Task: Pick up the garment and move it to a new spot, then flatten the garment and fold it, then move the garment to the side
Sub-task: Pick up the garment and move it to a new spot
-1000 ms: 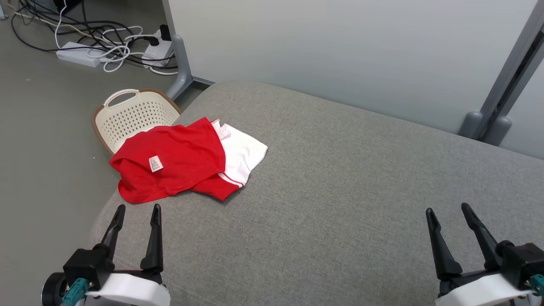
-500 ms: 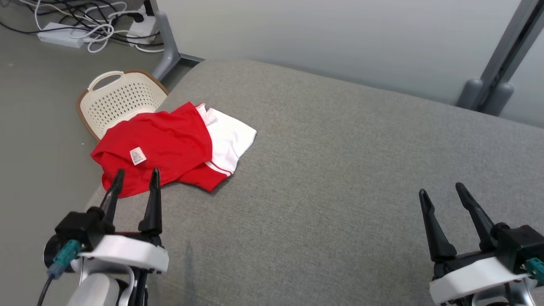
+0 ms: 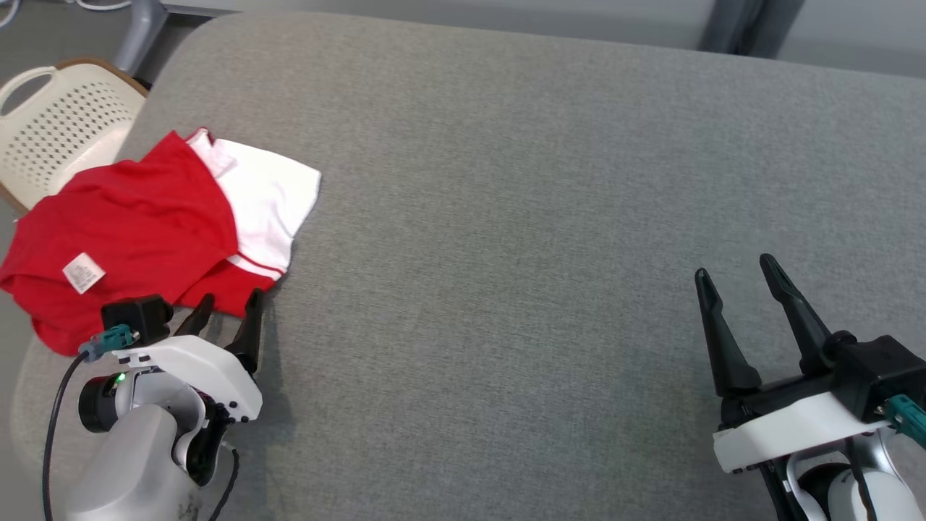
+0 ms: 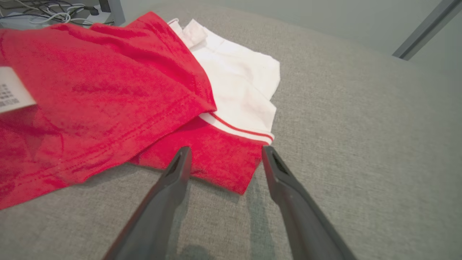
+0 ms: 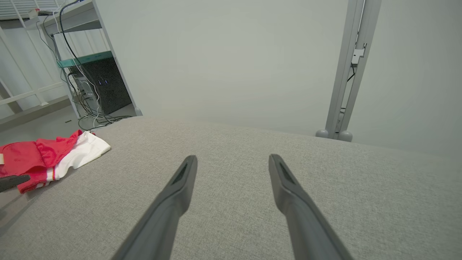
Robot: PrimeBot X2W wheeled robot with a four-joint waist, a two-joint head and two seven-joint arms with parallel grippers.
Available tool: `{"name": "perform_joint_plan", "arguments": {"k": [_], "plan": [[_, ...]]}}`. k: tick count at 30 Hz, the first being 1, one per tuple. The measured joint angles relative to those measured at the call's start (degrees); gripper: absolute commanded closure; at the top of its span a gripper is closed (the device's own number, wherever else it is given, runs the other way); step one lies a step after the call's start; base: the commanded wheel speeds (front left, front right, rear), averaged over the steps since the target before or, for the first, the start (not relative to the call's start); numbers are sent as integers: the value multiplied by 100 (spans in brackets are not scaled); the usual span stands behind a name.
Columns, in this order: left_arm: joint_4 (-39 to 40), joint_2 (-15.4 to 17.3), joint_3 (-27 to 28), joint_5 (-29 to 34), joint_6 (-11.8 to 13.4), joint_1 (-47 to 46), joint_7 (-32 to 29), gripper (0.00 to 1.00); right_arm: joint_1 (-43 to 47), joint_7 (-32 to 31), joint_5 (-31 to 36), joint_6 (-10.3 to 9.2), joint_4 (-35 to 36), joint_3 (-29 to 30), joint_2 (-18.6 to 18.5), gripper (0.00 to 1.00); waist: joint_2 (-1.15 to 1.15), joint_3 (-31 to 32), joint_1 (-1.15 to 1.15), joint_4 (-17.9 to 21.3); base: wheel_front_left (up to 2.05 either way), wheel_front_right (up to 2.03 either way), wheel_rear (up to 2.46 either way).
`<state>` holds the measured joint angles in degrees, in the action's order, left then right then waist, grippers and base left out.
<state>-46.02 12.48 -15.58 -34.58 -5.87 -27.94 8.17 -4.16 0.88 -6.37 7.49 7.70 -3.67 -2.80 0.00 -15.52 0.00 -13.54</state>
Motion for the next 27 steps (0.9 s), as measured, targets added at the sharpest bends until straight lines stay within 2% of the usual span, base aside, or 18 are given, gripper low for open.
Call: {"name": "perform_joint_plan", "arguments": {"k": [8, 9, 10, 11, 17, 21, 24, 27], "plan": [[-1306, 76, -132, -230, -121, -715, -556, 0, -152, 174, -74, 0, -215, -55, -1, 0, 0, -318, 0, 484, 0, 0, 0], [-1389, 77, -136, -255, -121, -779, -564, 12, -160, 196, -89, 0, -244, -57, 0, 0, 0, -332, 0, 515, 0, 0, 0], [-1534, 93, -159, -265, -122, -877, -563, 73, -178, 227, -118, 0, -286, -55, -1, 0, 0, -339, 0, 550, 0, 0, 0], [-1595, 115, -177, -256, -121, -914, -511, 100, -181, 253, -149, 0, -305, -60, -1, 0, 0, -331, 0, 557, 0, 0, 0], [-1749, 178, -275, -19, 89, -969, 302, 100, -180, 353, -235, 0, -434, -62, 0, 0, 0, -212, 0, 556, 0, 0, 0], [-1556, 270, -263, 66, 180, -1028, 563, 100, -161, 387, -275, 0, -467, -42, 1, 0, 0, -116, 0, 534, 0, 0, 0], [-1148, 358, -191, 157, 270, -1033, 658, 100, -98, 420, -294, 0, -490, -3, 1, 0, 0, -6, 0, 503, 0, 0, 0], [-305, 461, 4, 321, 450, -909, 675, 100, -26, 435, -328, 0, -499, 29, 1, 0, 0, 132, 0, 473, 0, 0, 0]]}}
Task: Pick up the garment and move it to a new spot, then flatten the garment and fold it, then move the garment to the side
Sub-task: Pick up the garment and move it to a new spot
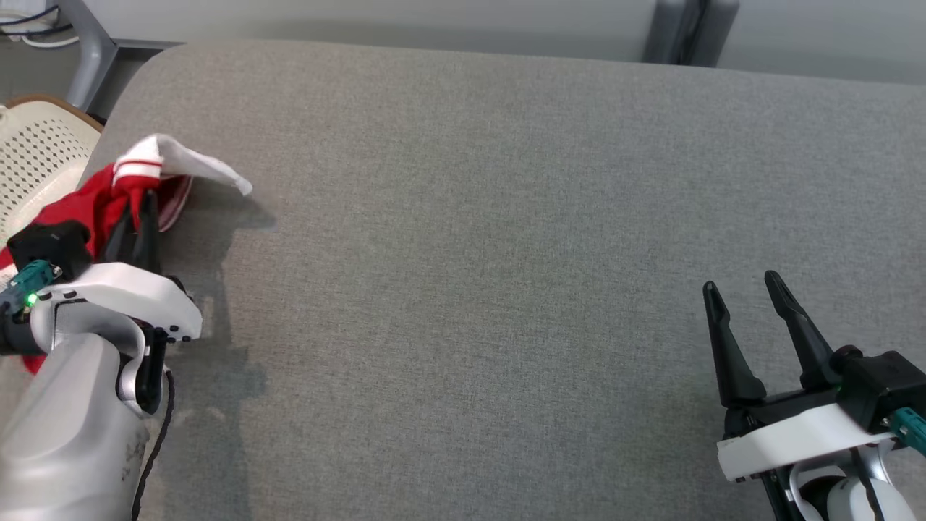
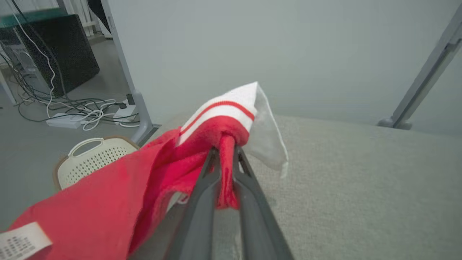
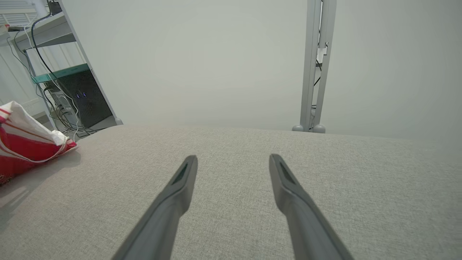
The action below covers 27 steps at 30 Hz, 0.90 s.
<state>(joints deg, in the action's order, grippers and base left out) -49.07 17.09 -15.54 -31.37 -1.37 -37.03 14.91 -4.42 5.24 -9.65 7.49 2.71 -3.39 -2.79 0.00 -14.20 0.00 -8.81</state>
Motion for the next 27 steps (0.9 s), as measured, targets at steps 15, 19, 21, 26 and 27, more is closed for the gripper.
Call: {"name": "perform_joint_plan", "arguments": {"k": [15, 19, 21, 26, 27], "plan": [[4424, 196, 162, 515, 903, 2434, -380, 100, 411, 31, -59, 0, 55, 113, 0, 0, 0, 810, 0, 260, 0, 0, 0], [5131, 158, -76, 570, 999, 2772, -668, 100, 444, -2, -70, 0, 104, 97, 0, 0, 0, 877, 0, 507, 0, 0, 0], [5325, 119, -202, 601, 1000, 2796, -756, 100, 438, -15, -66, 0, 144, 88, -1, 0, 0, 872, 0, 653, 0, 0, 0], [5420, -31, -579, 677, 837, 2498, -943, 100, 372, 4, -88, 0, 188, 69, -1, 0, 0, 774, 0, 1090, 0, 0, 0], [5409, -63, -648, 706, 799, 2373, -987, 100, 348, 35, -100, 0, 192, 68, -1, 0, 0, 742, 0, 1192, 0, 0, 0]]}}
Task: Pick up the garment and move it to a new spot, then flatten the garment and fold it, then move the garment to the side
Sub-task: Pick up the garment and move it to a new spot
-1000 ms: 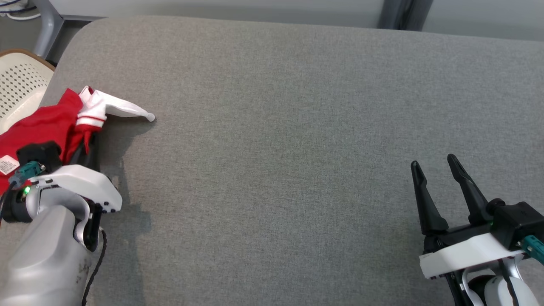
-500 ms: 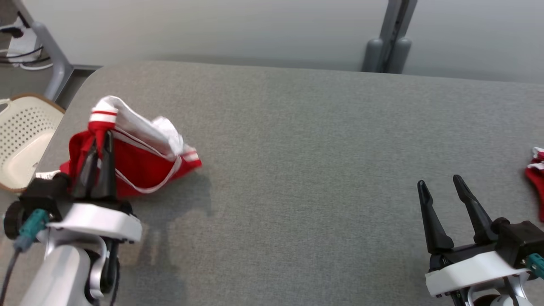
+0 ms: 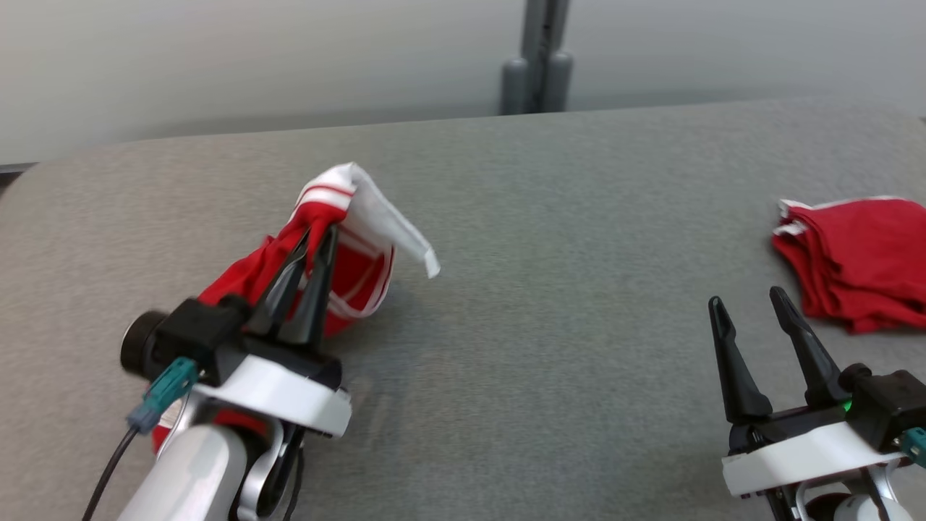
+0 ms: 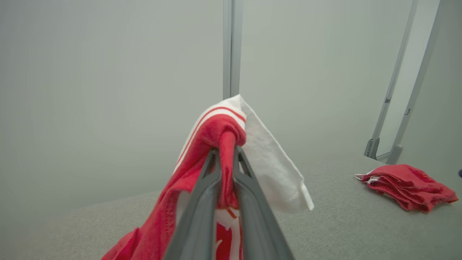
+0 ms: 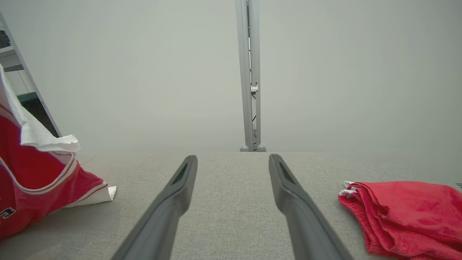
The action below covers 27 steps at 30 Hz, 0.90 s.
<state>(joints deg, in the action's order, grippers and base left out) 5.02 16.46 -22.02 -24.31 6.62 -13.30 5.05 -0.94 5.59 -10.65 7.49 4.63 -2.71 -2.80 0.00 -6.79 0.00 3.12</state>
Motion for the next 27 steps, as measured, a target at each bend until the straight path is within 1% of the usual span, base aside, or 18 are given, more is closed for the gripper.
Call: {"name": "perform_joint_plan", "arguments": {"k": [5, 9, 13, 18, 19, 20, 21, 24, 27], "plan": [[-63, -177, -249, 124, -182, -732, -99, 100, -117, 154, -134, 0, -18, 0, -2, 0, 0, -214, 0, 529, 0, 0, 0], [-291, -330, -480, 226, -314, -1232, -238, 100, -179, 296, -263, 0, -111, -25, -2, 0, 0, -479, 0, 924, 0, 0, 0], [-633, -554, -775, 250, -511, -1476, -291, 100, -217, 466, -397, 0, -257, -24, -4, 0, 0, -835, 0, 1215, 0, 0, 0], [-1316, -777, -1254, 234, -806, -1504, -423, 100, -372, 624, -522, 0, -411, -122, -1, 0, 0, -1235, 0, 1477, 0, 0, 0], [-1410, -826, -1343, 204, -867, -1499, -435, 84, -390, 661, -549, 0, -437, -125, -2, 0, 0, -1302, 0, 1512, 0, 0, 0], [-1480, -872, -1416, 202, -902, -1480, -435, 40, -409, 680, -555, 0, -480, -127, -2, 0, 0, -1361, 0, 1538, 0, 0, 0], [-1539, -900, -1488, 202, -928, -1461, -435, 0, -430, 692, -564, 0, -513, -133, -4, 0, 0, -1409, 0, 1552, 0, 0, 0], [-1651, -931, -1707, 197, -1065, -1377, -436, 0, -489, 738, -597, 0, -581, -143, -3, 0, 0, -1474, 0, 1507, 0, 0, 0], [-1650, -905, -1858, 197, -1144, -1318, -378, 0, -530, 759, -593, 0, -643, -140, -1, 0, 0, -1440, 0, 1388, 0, 0, 0]]}}
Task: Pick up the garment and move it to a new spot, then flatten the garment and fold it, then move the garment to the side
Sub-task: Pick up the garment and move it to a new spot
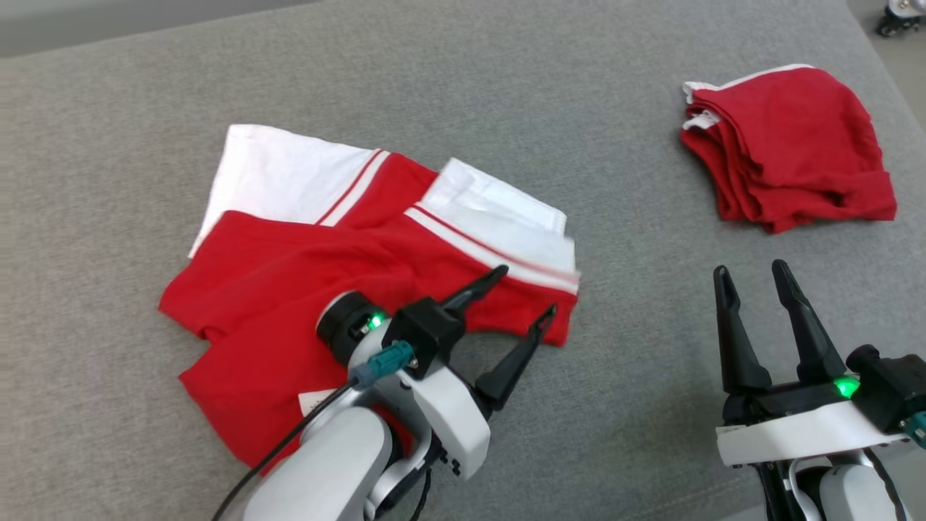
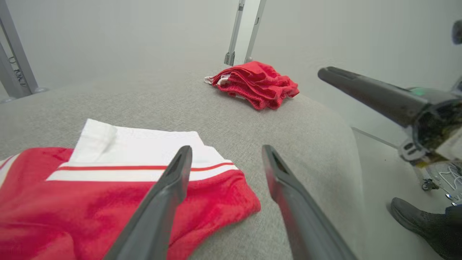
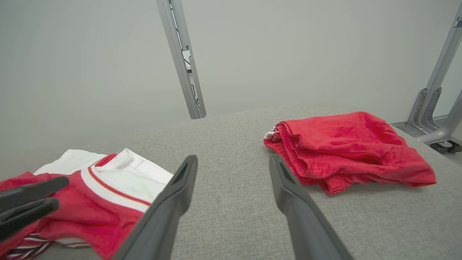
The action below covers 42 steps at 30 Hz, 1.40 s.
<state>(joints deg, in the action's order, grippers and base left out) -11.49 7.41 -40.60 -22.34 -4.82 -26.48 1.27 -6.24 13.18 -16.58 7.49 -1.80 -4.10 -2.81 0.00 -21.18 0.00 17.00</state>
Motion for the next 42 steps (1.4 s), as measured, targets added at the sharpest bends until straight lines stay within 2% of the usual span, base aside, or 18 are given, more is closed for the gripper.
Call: {"name": "perform_joint_plan", "arguments": {"k": [4, 13, 19, 29, 38, 42], "plan": [[99, 86, -49, -54, -30, 180, 160, 0, -5, 5, 66, 0, -36, 44, 0, 0, 0, 135, 0, -185, 0, 0, 0], [266, 381, 654, 14, 748, 438, 895, 0, 118, -158, 283, 0, 47, 210, 1, 0, 0, 573, 0, -689, 0, 0, 0], [226, 578, 1293, -259, 1022, 683, 1189, 0, 228, -364, 420, 0, 134, 326, 1, 0, 0, 887, 0, -1004, 0, 0, 0], [-46, 1021, 2338, -764, 1091, 1386, 1356, 0, 477, -616, 564, 0, 233, 403, 1, 0, 0, 1384, 0, -1384, 0, 0, 0], [168, 1198, 2736, -751, 949, 2031, 1372, 0, 635, -756, 638, 0, 271, 474, 2, 0, 0, 1658, 0, -1564, 0, 0, 0], [375, 1177, 2749, -594, 987, 2323, 1372, 0, 712, -797, 656, 0, 259, 490, 1, 0, 0, 1785, 0, -1587, 0, 0, 0]]}}
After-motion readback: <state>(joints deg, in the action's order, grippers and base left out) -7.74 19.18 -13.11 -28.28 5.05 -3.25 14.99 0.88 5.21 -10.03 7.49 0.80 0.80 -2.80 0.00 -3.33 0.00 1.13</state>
